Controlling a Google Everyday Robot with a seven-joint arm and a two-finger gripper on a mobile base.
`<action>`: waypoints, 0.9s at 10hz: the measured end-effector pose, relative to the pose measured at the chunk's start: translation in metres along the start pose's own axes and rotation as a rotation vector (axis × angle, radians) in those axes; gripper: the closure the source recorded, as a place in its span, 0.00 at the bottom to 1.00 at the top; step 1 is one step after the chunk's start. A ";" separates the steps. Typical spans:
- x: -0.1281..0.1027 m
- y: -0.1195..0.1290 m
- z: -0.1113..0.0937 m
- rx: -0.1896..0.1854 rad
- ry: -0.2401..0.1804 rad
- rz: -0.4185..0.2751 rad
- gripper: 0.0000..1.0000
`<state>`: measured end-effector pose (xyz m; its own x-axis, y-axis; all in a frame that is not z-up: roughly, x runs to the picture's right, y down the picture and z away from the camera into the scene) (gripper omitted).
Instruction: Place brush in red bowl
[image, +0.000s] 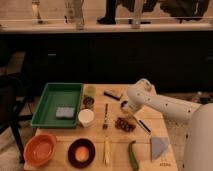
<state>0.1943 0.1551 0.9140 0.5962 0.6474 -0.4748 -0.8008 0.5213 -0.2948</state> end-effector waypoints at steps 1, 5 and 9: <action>0.003 -0.001 0.000 0.000 0.004 0.004 1.00; 0.001 -0.005 0.008 -0.008 -0.005 0.006 1.00; 0.004 -0.001 0.006 -0.012 0.003 -0.001 1.00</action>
<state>0.1981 0.1603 0.9176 0.5964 0.6453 -0.4774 -0.8012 0.5151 -0.3047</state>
